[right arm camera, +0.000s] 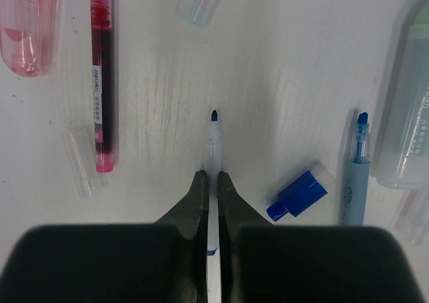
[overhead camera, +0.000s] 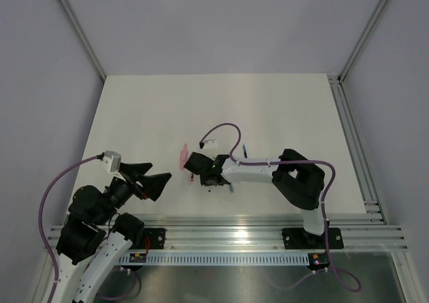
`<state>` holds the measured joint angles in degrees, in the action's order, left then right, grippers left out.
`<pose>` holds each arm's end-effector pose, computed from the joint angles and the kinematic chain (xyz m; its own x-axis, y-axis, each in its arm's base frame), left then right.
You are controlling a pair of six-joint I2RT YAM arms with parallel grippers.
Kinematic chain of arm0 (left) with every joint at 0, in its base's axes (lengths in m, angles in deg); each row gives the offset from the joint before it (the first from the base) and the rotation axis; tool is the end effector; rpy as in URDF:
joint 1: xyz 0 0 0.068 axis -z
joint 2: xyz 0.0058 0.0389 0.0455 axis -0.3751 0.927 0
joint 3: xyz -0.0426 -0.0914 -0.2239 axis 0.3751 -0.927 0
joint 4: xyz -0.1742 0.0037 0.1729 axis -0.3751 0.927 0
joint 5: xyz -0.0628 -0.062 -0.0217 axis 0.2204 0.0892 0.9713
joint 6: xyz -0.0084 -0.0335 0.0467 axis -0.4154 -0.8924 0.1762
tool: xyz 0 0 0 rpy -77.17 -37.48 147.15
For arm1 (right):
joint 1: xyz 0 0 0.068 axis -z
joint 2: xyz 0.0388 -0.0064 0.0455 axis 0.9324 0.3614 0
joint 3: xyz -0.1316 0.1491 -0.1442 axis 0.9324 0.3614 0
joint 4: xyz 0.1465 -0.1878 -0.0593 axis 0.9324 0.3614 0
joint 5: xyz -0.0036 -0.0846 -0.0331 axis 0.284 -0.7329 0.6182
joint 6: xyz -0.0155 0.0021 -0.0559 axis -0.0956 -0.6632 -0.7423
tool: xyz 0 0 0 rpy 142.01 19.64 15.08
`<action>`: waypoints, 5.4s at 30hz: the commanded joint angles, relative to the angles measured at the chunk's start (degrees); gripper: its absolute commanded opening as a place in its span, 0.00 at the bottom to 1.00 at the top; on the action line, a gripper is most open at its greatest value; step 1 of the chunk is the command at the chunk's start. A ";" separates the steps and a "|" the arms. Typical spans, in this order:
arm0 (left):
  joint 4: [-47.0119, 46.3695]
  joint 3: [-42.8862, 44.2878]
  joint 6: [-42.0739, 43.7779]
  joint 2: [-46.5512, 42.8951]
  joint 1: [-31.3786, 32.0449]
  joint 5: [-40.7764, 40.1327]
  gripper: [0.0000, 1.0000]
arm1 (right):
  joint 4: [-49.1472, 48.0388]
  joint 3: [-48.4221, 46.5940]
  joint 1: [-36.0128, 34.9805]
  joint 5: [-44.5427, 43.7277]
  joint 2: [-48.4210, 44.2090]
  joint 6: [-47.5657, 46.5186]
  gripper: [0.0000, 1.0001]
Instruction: Insert the pens into the pen caps
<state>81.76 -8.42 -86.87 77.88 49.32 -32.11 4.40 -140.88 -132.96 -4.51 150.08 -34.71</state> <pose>0.0524 -0.0352 0.3058 -0.2886 -0.3319 -0.8981 0.5344 0.7224 -0.4387 0.1774 0.3274 0.1347 -0.8230 -0.1411 -0.5503 -0.2096 0.9757 0.0634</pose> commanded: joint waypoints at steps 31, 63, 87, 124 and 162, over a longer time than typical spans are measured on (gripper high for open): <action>-29.67 -7.17 -24.03 18.94 0.22 34.59 0.54 | -41.64 22.87 -9.51 -4.77 -44.35 -5.69 0.00; -28.70 -8.31 -19.20 22.19 0.22 29.22 0.42 | -45.42 24.01 -12.24 -4.16 -41.72 -3.32 0.01; 1.52 5.31 2.59 14.20 0.22 5.06 0.00 | -8.87 21.02 -11.80 -9.08 -41.90 7.13 0.46; -1.90 0.56 3.30 9.18 -2.94 8.30 0.00 | -11.15 13.64 1.74 -1.25 -11.13 7.49 0.59; -2.34 0.48 3.48 9.45 -3.03 9.27 0.00 | -6.57 6.43 4.37 -2.40 -3.48 3.45 0.38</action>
<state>81.98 -7.52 -84.46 86.86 46.59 -24.18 -3.12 -132.25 -129.02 -6.71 145.05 -30.23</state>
